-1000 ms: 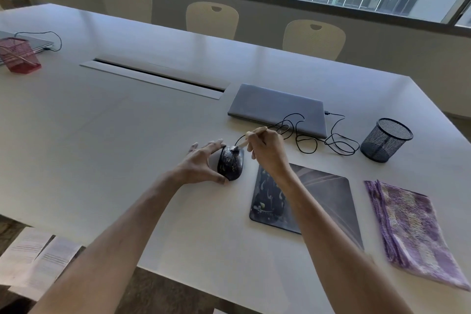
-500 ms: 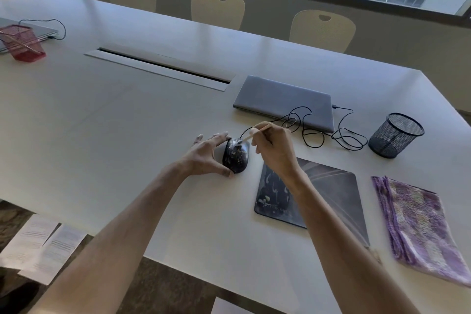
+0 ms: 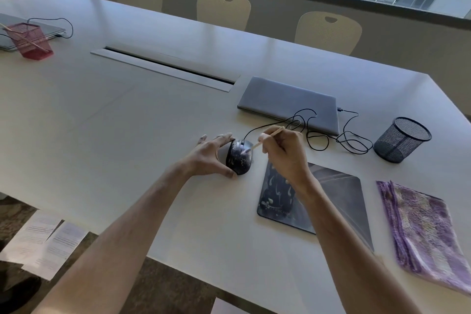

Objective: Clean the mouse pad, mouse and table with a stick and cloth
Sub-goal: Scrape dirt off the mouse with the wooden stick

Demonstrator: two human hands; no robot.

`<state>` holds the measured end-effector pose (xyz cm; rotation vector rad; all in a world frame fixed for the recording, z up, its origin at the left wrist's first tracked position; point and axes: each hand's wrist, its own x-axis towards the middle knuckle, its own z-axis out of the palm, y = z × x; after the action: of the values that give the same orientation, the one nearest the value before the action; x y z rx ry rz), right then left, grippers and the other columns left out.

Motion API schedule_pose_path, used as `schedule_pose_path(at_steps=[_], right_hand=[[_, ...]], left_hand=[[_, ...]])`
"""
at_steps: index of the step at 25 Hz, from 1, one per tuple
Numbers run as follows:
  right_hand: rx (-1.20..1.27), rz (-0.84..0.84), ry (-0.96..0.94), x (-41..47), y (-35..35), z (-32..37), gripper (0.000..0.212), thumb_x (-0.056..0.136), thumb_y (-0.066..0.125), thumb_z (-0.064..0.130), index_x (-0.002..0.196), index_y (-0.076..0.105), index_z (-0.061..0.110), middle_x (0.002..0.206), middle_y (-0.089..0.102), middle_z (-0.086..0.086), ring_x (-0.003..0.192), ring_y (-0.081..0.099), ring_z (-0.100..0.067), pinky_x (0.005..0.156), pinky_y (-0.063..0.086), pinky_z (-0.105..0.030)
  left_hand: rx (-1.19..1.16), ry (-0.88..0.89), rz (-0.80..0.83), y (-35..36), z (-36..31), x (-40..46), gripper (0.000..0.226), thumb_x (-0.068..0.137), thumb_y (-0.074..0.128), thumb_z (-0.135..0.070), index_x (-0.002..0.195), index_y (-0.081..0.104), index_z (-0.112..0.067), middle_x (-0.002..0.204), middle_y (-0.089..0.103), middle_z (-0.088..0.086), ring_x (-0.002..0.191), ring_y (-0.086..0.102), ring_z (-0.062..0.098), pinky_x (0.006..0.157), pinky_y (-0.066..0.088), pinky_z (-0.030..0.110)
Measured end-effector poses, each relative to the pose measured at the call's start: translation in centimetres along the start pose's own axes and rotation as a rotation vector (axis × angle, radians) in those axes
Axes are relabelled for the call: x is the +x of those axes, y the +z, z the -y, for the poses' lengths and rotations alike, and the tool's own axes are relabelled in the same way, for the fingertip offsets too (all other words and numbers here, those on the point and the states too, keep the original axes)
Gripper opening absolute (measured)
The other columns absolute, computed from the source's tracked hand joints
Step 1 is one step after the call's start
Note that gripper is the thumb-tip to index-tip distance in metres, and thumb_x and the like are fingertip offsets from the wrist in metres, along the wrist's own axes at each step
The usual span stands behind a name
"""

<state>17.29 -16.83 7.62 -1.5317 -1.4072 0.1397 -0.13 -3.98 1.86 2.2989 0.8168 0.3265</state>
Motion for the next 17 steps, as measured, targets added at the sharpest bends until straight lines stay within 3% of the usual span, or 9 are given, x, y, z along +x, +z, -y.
schedule_pose_path(at_steps=[2, 4, 7, 12, 17], right_hand=[[0.035, 0.082, -0.014, -0.2, 0.1, 0.4, 0.027, 0.084, 0.054, 0.021, 0.064, 0.065, 0.006, 0.054, 0.060, -0.012, 0.047, 0.054, -0.030, 0.045, 0.042, -0.034], [0.025, 0.119, -0.004, -0.7, 0.1, 0.4, 0.028, 0.083, 0.055, 0.018, 0.062, 0.062, 0.000, 0.052, 0.057, -0.014, 0.044, 0.050, -0.027, 0.043, 0.037, -0.030], [0.110, -0.006, 0.103, -0.7, -0.4, -0.1, 0.025, 0.081, 0.054, 0.017, 0.063, 0.066, 0.002, 0.050, 0.058, -0.007, 0.041, 0.047, -0.016, 0.043, 0.036, -0.029], [0.170, 0.084, 0.056, -1.9, 0.0, 0.2, 0.026, 0.081, 0.054, 0.020, 0.067, 0.067, 0.001, 0.052, 0.059, -0.014, 0.040, 0.048, -0.026, 0.040, 0.038, -0.035], [0.247, -0.127, 0.192, -1.7, -0.8, -0.6, 0.029, 0.085, 0.057, 0.022, 0.062, 0.067, 0.008, 0.054, 0.061, -0.007, 0.040, 0.050, -0.024, 0.043, 0.039, -0.038]], left_hand=[[0.002, -0.002, -0.005, 0.0, 0.0, 0.0, 0.131, 0.040, 0.071, -0.071, 0.150, 0.024, -0.019, 0.151, 0.036, -0.011, 0.137, 0.024, 0.000, 0.113, -0.007, 0.032], [-0.003, -0.006, -0.006, 0.0, 0.0, 0.0, 0.129, 0.041, 0.073, -0.069, 0.150, 0.025, -0.019, 0.152, 0.036, -0.010, 0.136, 0.022, -0.002, 0.112, -0.008, 0.030], [-0.005, -0.002, 0.001, -0.1, -0.1, 0.0, 0.127, 0.044, 0.076, -0.065, 0.150, 0.024, -0.019, 0.152, 0.036, -0.011, 0.140, 0.023, 0.003, 0.112, -0.009, 0.031], [-0.005, -0.012, 0.001, -0.2, -0.3, -0.1, 0.129, 0.042, 0.074, -0.066, 0.151, 0.024, -0.019, 0.152, 0.036, -0.011, 0.138, 0.021, -0.001, 0.113, -0.008, 0.031], [-0.016, -0.020, 0.003, 0.0, -0.1, -0.1, 0.130, 0.041, 0.073, -0.069, 0.150, 0.024, -0.020, 0.151, 0.037, -0.011, 0.143, 0.019, 0.008, 0.114, -0.009, 0.034]])
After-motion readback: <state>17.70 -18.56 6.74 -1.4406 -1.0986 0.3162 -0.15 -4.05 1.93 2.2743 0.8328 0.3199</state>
